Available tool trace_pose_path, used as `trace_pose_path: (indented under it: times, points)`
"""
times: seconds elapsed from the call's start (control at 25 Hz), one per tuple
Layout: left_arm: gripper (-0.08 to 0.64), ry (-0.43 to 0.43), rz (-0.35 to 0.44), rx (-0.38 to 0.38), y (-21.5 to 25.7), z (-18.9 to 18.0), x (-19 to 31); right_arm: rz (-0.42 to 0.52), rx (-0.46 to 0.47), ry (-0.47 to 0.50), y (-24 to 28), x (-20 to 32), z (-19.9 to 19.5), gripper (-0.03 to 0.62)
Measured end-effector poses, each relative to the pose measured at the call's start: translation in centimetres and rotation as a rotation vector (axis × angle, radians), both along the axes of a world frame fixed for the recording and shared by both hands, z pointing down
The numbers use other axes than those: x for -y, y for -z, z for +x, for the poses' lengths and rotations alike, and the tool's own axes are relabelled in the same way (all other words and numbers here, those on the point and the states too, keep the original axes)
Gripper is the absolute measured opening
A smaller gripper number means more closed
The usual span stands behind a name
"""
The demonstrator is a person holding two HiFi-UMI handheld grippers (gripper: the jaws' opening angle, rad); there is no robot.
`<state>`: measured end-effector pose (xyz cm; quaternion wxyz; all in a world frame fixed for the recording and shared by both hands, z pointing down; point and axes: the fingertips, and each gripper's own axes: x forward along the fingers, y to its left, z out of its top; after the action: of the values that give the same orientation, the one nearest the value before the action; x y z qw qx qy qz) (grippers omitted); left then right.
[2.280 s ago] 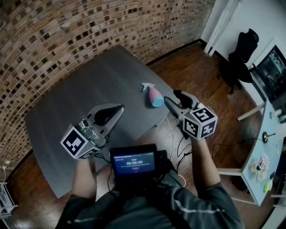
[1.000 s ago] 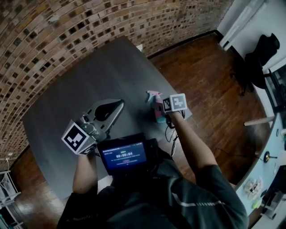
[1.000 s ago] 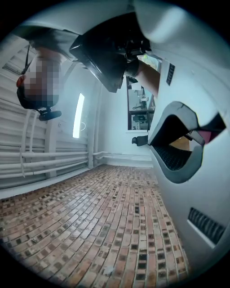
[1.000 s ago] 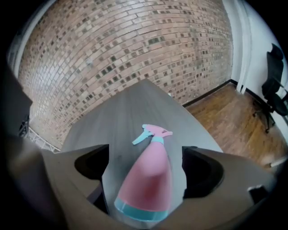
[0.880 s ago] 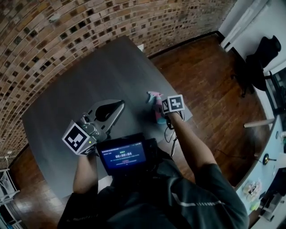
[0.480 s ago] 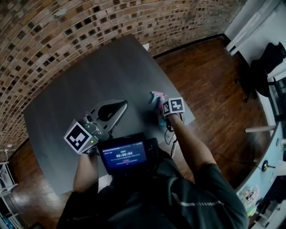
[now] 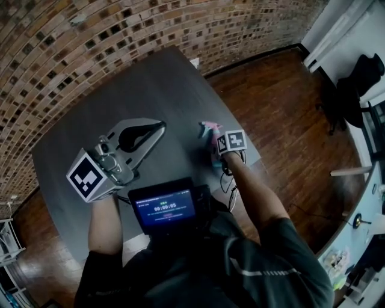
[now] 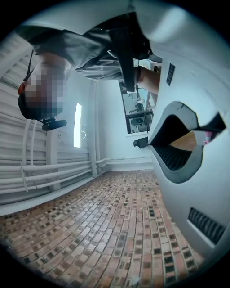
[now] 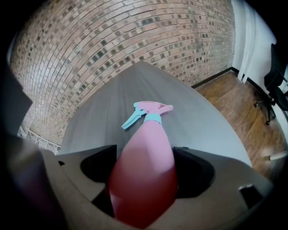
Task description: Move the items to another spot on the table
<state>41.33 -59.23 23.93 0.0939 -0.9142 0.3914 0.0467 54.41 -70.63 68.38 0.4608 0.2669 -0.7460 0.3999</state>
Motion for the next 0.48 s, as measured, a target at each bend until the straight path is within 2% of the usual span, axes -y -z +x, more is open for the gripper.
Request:
trace_pose_path:
  times: [0.12, 0.36, 0.48]
  points:
    - [-0.003, 0.007, -0.011, 0.014, 2.2, -0.4, -1.1, -0.003, 0.001, 0.012, 0.1, 0.1, 0.0, 0.407]
    - [-0.003, 0.139, -0.012, 0.019, 4.7, -1.8, -3.7, -0.007, 0.014, 0.038, 0.1, 0.1, 0.1, 0.403]
    - [-0.003, 0.197, 0.046, 0.071, 5.6, -1.8, -4.3, -0.01, 0.017, 0.059, 0.0, 0.0, -0.2, 0.402]
